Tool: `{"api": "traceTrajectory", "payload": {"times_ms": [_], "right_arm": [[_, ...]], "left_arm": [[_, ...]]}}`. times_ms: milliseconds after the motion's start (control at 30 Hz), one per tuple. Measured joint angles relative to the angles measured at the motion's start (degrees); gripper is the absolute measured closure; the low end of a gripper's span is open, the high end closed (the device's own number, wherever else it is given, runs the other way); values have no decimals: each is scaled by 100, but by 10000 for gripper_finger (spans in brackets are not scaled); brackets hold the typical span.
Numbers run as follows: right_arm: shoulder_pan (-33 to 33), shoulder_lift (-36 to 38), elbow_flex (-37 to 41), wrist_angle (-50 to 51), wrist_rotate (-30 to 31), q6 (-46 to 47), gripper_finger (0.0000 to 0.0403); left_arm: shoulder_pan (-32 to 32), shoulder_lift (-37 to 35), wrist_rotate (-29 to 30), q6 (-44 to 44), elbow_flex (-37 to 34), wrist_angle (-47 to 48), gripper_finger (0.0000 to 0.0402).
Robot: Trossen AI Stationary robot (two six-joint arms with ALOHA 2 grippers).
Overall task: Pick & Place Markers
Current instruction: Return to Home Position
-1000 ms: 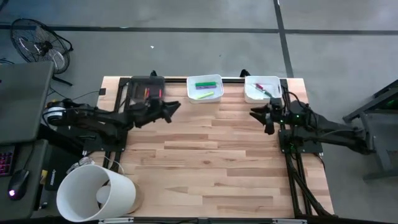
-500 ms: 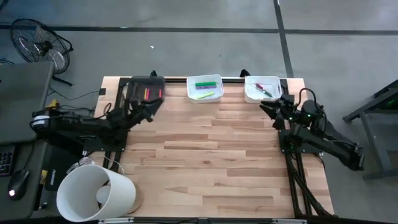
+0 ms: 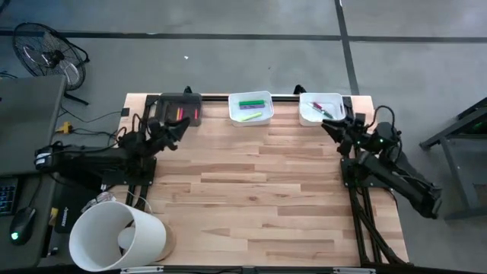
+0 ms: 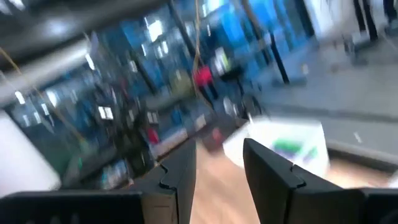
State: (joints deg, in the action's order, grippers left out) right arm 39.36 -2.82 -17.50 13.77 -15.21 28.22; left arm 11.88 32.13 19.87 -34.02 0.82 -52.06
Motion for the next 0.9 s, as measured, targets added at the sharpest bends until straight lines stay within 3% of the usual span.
{"api": "traceTrajectory", "payload": {"times_ms": [200,333,567,900], "right_arm": [[10,11,992,-2192,181,768,281],[-157,-56,1402,-3034,269,858,281],[-530,-60,1399,-2756,592,503,281],[-1213,-56,1689,-2740,1330,144,281]], "left_arm": [[0,-317,23,8,-5,384,271],[0,-316,23,-75,-9,403,271],[-2,-234,178,-253,-10,468,271],[2,569,423,-53,234,561,271]]}}
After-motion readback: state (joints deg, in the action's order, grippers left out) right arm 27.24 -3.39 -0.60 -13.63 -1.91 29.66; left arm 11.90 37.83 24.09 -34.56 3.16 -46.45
